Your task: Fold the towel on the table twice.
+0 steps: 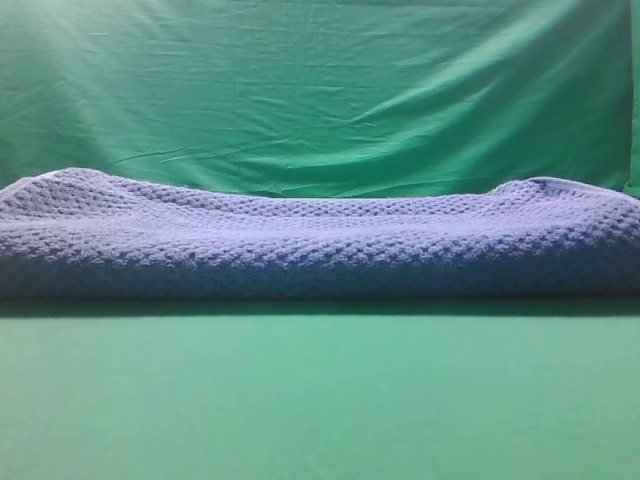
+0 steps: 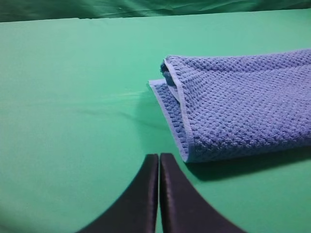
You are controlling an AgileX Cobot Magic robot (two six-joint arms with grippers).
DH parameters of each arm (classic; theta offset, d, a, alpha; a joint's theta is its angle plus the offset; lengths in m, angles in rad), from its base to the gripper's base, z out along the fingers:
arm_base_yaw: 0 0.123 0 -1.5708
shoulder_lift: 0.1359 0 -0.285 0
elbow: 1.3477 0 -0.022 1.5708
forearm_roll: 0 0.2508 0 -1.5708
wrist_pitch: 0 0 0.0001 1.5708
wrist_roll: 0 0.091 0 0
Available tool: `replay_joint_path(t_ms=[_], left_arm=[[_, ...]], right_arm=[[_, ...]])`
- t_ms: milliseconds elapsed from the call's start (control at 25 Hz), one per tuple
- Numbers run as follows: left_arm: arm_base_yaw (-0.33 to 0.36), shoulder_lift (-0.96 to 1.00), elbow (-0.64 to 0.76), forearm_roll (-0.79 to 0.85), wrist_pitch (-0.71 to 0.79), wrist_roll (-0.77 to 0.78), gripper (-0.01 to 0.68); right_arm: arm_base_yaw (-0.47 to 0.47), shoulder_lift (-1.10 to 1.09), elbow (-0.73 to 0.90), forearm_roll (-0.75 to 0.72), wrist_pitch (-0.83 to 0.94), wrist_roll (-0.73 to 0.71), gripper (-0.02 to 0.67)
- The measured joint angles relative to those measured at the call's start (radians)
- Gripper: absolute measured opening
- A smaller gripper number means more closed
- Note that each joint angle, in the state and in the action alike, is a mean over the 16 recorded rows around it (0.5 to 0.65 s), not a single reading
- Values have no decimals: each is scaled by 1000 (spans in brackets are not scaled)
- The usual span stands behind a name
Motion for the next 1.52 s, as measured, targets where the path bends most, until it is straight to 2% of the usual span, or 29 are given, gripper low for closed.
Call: replay_joint_path(t_ms=[480, 1160, 1520], left_arm=[[0, 0, 1, -20, -2, 24, 0], [1, 0, 1, -20, -2, 43, 0], [28, 0, 1, -21, -2, 43, 0]], right_arm=[[0, 0, 0, 1, 15, 84, 0], [-3, 0, 0, 1, 26, 89, 0], [-86, 0, 0, 1, 26, 91, 0]])
